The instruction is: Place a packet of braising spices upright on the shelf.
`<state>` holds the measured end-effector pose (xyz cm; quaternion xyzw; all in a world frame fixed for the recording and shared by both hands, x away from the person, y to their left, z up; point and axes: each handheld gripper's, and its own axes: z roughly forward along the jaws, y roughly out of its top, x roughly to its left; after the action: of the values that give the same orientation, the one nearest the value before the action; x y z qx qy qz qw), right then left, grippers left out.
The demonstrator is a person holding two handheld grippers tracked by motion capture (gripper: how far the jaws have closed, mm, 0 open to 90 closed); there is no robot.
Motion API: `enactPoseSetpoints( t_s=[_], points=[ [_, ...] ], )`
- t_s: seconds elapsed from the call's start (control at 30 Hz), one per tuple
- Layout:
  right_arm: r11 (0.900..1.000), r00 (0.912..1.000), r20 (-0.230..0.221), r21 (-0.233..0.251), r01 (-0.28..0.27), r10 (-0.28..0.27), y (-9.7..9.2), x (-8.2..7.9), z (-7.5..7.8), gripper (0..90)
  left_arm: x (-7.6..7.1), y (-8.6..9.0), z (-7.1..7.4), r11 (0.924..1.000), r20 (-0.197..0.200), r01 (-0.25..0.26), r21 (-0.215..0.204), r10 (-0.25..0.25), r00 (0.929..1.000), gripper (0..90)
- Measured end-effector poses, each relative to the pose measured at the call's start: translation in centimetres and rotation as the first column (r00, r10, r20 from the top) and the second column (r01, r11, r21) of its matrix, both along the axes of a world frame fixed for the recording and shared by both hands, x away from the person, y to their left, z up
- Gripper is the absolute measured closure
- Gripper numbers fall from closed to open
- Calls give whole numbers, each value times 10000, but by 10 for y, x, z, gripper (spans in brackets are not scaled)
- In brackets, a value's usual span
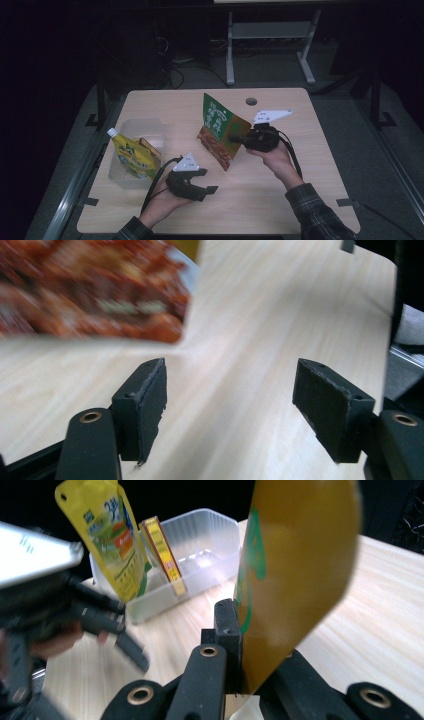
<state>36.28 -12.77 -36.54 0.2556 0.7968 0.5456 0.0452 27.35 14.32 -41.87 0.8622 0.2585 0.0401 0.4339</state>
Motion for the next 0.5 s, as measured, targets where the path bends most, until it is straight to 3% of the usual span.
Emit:
enactPoseSetpoints(
  t_s=[0.23, 0.5],
  points=[
    [9998, 9997, 179, -41, -180, 181, 37, 20, 28, 900, -12, 11, -6, 9996, 57, 202, 192, -204, 9998, 233],
    [9972, 9961, 473, 1, -746, 745, 86, 42, 57, 900, -18, 3, -16, 9949, -18, 688, 738, -688, 9976, 161]
  ],
)
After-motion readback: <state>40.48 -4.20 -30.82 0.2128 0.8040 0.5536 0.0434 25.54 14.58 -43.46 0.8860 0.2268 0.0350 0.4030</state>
